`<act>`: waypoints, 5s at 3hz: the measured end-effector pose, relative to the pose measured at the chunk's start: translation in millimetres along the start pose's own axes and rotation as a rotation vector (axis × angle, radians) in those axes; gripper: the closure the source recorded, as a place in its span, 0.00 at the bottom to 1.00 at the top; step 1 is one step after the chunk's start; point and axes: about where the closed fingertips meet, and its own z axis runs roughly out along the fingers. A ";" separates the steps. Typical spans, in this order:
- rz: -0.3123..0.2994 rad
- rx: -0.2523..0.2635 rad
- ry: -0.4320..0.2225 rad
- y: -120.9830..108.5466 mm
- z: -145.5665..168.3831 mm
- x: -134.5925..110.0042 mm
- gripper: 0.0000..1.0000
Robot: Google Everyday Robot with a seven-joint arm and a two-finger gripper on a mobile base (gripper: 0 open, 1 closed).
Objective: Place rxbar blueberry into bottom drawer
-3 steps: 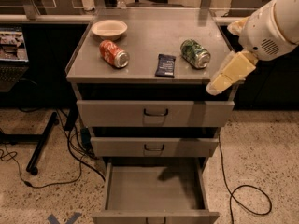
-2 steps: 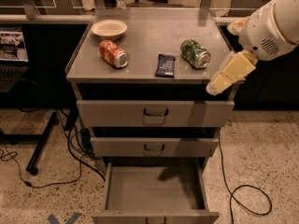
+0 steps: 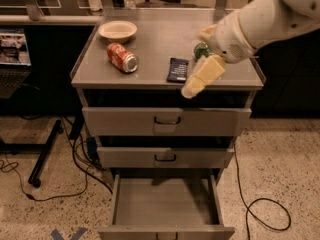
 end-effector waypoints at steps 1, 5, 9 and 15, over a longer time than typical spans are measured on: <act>-0.041 -0.102 -0.057 -1.8 45.2 -23.1 0.00; -0.017 -0.115 -0.051 -42.7 92.2 7.6 0.00; 0.068 -0.180 0.036 -57.4 151.1 62.7 0.00; 0.068 -0.181 0.036 -57.4 151.0 62.4 1.00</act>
Offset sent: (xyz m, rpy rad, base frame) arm 0.0686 0.1101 -0.0389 0.0367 0.0174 0.2463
